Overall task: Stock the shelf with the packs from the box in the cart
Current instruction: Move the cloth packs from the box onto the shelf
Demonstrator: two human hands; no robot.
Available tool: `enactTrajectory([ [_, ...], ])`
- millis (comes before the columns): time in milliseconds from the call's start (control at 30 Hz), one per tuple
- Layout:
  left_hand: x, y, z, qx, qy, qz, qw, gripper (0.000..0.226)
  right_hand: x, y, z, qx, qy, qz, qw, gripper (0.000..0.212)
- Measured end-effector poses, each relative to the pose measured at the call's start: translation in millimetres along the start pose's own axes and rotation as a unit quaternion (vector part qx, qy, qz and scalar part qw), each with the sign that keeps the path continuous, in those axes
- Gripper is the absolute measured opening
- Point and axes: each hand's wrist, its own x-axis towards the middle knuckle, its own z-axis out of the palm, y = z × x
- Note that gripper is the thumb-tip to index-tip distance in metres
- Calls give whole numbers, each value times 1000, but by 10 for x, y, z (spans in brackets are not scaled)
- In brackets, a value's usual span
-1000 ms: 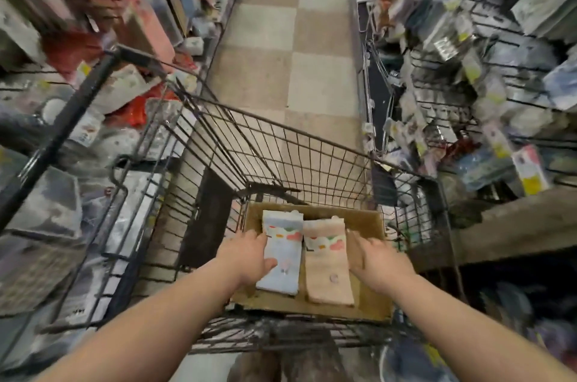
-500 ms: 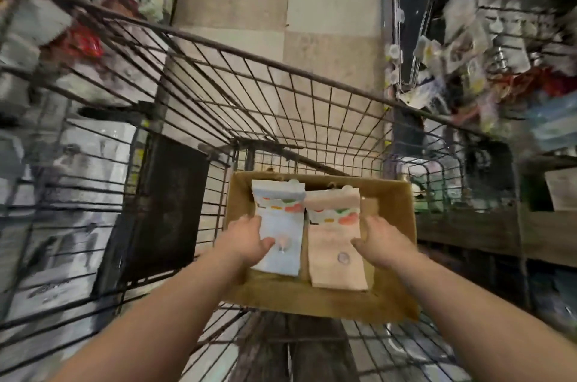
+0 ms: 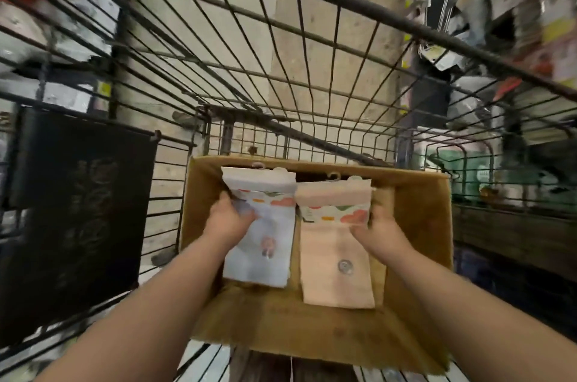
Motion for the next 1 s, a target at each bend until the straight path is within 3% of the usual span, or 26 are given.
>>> enactTrajectory([
  [200,121,59,90,-120,29,-51,991,65,141,78,85,16,18,17,1000,57],
  [367,75,-8,20,-126,31,-66,989,66,50,128,47,68,21,20,997,47],
  [600,-269,-173,-117,-98,-16,1,995,29,-352,87,-39,93,15,-42,995,38],
  [833,-863,-9,-507,-60,-64,97,991,25,-1054,-14,-212,153,48,-78,984,31],
  [1000,-1368,217,-902,-38,-64,204,976,27,-1635,-112,-302,188,111,-122,968,14],
])
